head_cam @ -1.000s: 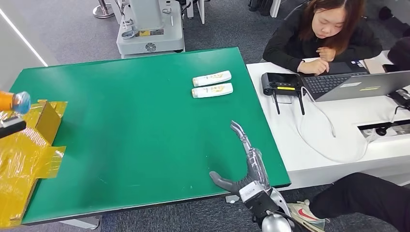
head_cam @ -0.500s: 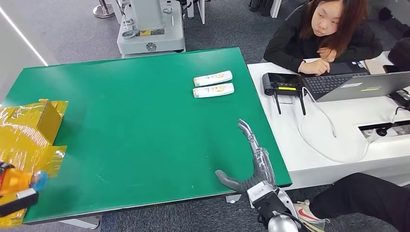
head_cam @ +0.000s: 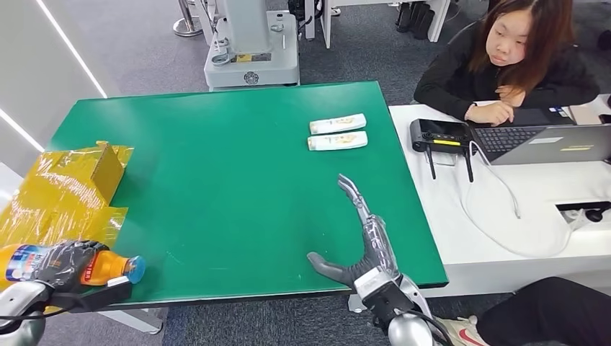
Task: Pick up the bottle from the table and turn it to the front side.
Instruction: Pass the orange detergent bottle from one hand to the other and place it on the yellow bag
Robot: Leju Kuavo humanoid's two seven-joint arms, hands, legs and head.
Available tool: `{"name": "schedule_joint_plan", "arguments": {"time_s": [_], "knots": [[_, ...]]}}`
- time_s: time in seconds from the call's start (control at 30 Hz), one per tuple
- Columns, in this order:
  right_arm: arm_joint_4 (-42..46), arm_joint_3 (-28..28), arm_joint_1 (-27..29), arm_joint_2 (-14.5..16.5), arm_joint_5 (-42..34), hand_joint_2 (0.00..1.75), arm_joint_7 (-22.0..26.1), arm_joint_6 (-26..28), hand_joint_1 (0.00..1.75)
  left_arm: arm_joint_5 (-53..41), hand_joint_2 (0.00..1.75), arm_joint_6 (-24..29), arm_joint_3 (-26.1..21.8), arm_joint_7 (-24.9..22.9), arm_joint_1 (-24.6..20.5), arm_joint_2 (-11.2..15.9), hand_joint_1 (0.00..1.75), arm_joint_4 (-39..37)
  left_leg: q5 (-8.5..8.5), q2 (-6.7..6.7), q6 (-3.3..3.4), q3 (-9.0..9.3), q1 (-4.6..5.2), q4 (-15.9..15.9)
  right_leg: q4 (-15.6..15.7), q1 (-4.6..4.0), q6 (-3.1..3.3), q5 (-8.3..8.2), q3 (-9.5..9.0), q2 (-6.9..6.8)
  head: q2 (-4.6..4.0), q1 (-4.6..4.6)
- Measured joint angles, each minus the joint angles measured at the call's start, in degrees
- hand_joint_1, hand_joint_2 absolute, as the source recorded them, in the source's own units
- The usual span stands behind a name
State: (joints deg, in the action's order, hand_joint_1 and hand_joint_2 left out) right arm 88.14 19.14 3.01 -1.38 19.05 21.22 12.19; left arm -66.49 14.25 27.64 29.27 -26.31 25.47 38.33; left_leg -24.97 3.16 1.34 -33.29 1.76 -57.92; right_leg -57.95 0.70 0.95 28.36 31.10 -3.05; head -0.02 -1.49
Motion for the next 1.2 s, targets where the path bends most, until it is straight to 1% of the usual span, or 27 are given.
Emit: {"name": "schedule_joint_plan", "arguments": {"time_s": [0.07, 0.17, 0.27, 0.3, 0.37, 0.4, 0.43, 0.5, 0.63, 0.7, 0.87, 1.0, 1.03, 1.07, 1.13, 1.17, 1.2], "knots": [[-0.5, 0.2, -0.7, 0.0, -0.1, 1.75, 0.0, 0.2, 0.0, -0.6, 1.75, 0.5, 1.0, -0.7, -2.3, -1.5, 1.75, -2.8, 0.13, 0.04, -0.01, 0.16, 0.06, 0.1, 0.0, 0.08, -0.01, 0.0, -0.18, -0.33, 0.0, 0.02], [-1.5, 1.1, -2.6, 0.2, -0.7, 1.75, -0.1, 0.5, 0.0, -1.3, 1.75, 1.9, 3.0, -2.8, -6.0, -4.6, 1.75, -6.7, 0.39, 0.04, -0.08, 0.12, -0.01, 0.1, 0.0, 0.04, 0.08, -0.06, -0.26, -0.78, 0.0, -0.02], [-2.8, 2.1, -4.5, 0.5, -1.6, 1.75, 0.1, 0.7, 0.0, -1.8, 1.75, 3.8, 4.7, -4.2, -8.8, -6.8, 1.75, -9.5, 1.0, -0.67, -0.19, -0.56, -0.25, 0.1, -0.1, -0.23, 0.45, -1.04, 0.41, -0.07, 0.0, -0.04], [-3.3, 2.4, -4.9, 0.6, -1.8, 1.75, 0.2, 0.7, 0.0, -2.0, 1.75, 4.4, 5.2, -4.6, -9.5, -7.3, 1.61, -10.3, 1.17, -1.07, -0.18, -0.87, -0.3, 0.0, -0.1, -0.29, 0.52, -1.4, 0.75, 0.33, 0.0, -0.04], [-4.3, 2.9, -5.4, 0.7, -2.1, 1.75, 0.4, 0.8, 0.0, -2.4, 1.75, 5.3, 6.0, -5.1, -10.6, -8.1, 0.74, -11.6, 1.24, -1.73, -0.15, -1.24, -0.32, 0.0, -0.1, -0.32, 0.54, -1.78, 1.21, 1.03, 0.0, -0.03], [-4.8, 3.1, -5.4, 0.7, -2.1, 1.75, 0.5, 0.8, 0.0, -2.3, 1.75, 6.0, 6.3, -5.2, -11.0, -8.5, 0.74, -12.2, 1.24, -1.93, -0.14, -1.28, -0.32, 0.0, -0.1, -0.32, 0.54, -1.8, 1.31, 1.24, 0.0, -0.03], [-5.3, 3.3, -5.4, 0.7, -2.1, 1.75, 0.5, 0.8, 0.0, -2.0, 1.75, 6.9, 6.5, -5.3, -11.2, -8.9, 0.88, -12.6, 1.22, -2.04, -0.13, -1.29, -0.31, 0.0, -0.1, -0.31, 0.52, -1.8, 1.34, 1.36, 0.0, -0.02], [-6.1, 3.7, -5.4, 0.8, -2.1, 1.75, 0.5, 0.7, 0.0, -0.4, 1.75, 9.3, 6.7, -4.3, -11.3, -9.5, 1.75, -13.2, 1.19, -2.1, -0.11, -1.36, -0.33, 0.0, -0.1, -0.32, 0.5, -1.77, 1.44, 1.4, 0.0, -0.03], [-7.7, 4.5, -5.4, 1.0, -2.3, 1.75, 0.9, 0.7, 0.0, 6.6, 1.75, 12.8, 5.8, 1.6, -10.5, -10.6, 1.75, -13.9, 1.2, -2.18, -0.14, -1.76, -0.41, 0.0, -0.1, -0.4, 0.53, -1.79, 1.86, 1.47, 0.0, -0.02], [-8.5, 4.7, -5.4, 1.1, -2.3, 1.75, 1.4, 0.8, 0.0, 8.6, 1.75, 13.3, 5.2, 3.0, -10.3, -11.4, 1.75, -14.1, 1.22, -2.33, -0.16, -1.9, -0.43, 0.0, -0.1, -0.42, 0.54, -1.84, 2.02, 1.63, 0.0, -0.03], [-9.4, 5.3, -5.0, 1.1, -3.0, 1.75, 2.0, 1.1, 0.0, 9.9, 1.75, 12.1, 4.4, 2.5, -10.8, -12.8, 1.75, -14.4, 1.18, -2.52, -0.16, -2.01, -0.43, -0.1, -0.1, -0.41, 0.49, -1.86, 2.18, 1.89, 0.0, -0.04], [-9.6, 5.5, -4.6, 1.1, -3.0, 1.75, 2.1, 1.4, 0.0, 9.5, 1.75, 10.5, 4.3, -1.2, -11.8, -13.4, 1.75, -14.9, 1.14, -2.55, -0.16, -2.08, -0.43, -0.1, -0.1, -0.42, 0.49, -1.86, 2.26, 1.96, 0.0, -0.04], [-9.6, 5.5, -4.5, 1.1, -3.0, 1.75, 2.0, 1.4, 0.0, 9.3, 1.75, 10.1, 4.3, -2.4, -12.1, -13.5, 1.68, -15.1, 1.13, -2.59, -0.16, -2.1, -0.44, -0.1, -0.1, -0.42, 0.49, -1.86, 2.28, 2.0, 0.0, -0.04], [-9.6, 5.5, -4.4, 1.1, -3.0, 1.75, 2.0, 1.4, 0.0, 9.2, 1.75, 9.9, 4.3, -3.4, -12.4, -13.5, 1.37, -15.3, 1.13, -2.64, -0.17, -2.11, -0.45, -0.1, -0.1, -0.43, 0.49, -1.86, 2.31, 2.05, 0.0, -0.04], [-9.7, 5.5, -4.2, 1.1, -3.0, 1.75, 2.0, 1.4, 0.0, 9.1, 1.75, 9.8, 4.3, -4.7, -12.7, -13.5, 0.5, -15.8, 1.12, -2.77, -0.17, -2.14, -0.47, -0.1, -0.1, -0.45, 0.5, -1.87, 2.36, 2.16, 0.0, -0.03], [-9.8, 5.5, -4.1, 1.1, -3.0, 1.75, 2.0, 1.3, 0.0, 9.0, 1.75, 9.9, 4.3, -5.2, -12.9, -13.5, 0.37, -16.0, 1.12, -2.8, -0.17, -2.15, -0.47, -0.1, -0.1, -0.45, 0.5, -1.87, 2.38, 2.18, 0.0, -0.03], [-9.9, 5.5, -4.1, 1.1, -3.0, 1.75, 1.9, 1.2, 0.0, 8.8, 1.75, 9.9, 4.3, -5.9, -13.0, -13.5, 0.49, -16.1, 1.12, -2.81, -0.17, -2.16, -0.47, -0.1, -0.1, -0.46, 0.5, -1.87, 2.39, 2.19, 0.0, -0.03]]}}
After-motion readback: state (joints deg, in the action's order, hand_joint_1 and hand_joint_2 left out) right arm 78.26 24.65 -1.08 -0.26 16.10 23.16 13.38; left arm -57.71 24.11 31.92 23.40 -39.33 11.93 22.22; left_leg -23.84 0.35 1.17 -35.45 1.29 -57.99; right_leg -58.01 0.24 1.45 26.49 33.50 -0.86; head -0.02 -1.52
